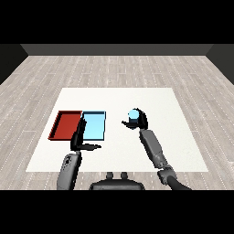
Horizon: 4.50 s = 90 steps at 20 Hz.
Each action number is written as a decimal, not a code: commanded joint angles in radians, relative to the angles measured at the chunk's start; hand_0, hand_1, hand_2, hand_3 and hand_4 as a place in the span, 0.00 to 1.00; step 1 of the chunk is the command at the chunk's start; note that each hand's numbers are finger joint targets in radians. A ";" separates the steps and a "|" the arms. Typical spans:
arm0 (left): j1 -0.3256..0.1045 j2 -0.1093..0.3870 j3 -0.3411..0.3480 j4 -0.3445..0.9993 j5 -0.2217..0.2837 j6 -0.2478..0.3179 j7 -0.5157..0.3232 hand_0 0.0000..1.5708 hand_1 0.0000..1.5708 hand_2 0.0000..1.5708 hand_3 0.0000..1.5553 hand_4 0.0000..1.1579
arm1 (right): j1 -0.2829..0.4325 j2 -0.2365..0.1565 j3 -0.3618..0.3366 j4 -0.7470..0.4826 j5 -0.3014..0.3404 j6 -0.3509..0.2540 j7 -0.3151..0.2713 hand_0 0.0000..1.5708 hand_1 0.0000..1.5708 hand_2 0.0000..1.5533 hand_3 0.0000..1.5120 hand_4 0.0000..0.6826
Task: Pick the blue can and put it in the blue box
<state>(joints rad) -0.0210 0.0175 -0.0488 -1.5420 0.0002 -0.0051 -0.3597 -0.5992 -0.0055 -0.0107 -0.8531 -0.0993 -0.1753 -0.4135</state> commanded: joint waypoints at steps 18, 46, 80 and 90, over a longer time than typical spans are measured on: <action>-0.117 -0.017 -0.187 0.092 0.094 0.088 0.027 0.00 0.00 0.00 0.00 0.00 | 0.151 -0.019 0.088 -0.456 0.048 0.036 0.250 0.92 0.92 0.95 0.91 0.81; -0.375 -0.018 -0.443 0.392 0.309 0.332 -0.005 0.00 0.00 0.00 0.00 0.00 | 0.157 -0.008 0.275 -0.463 -0.046 -0.033 0.198 0.92 0.92 0.94 0.91 0.83; -0.570 -0.017 -0.585 0.556 0.462 0.463 -0.042 0.00 0.00 0.00 0.00 0.00 | 0.052 0.005 0.434 -0.351 -0.151 -0.142 0.129 0.92 0.92 0.93 0.89 0.73; -0.625 -0.016 -0.648 0.605 0.556 0.664 0.006 1.00 1.00 1.00 0.96 0.99 | 0.111 0.005 0.485 -0.465 -0.147 -0.182 0.151 0.91 0.91 0.94 0.91 0.75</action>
<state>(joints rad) -0.5757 0.0293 -0.6493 -0.9909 0.5086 0.5719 -0.3816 -0.5203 -0.0221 0.4731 -1.2590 -0.2484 -0.3581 -0.2816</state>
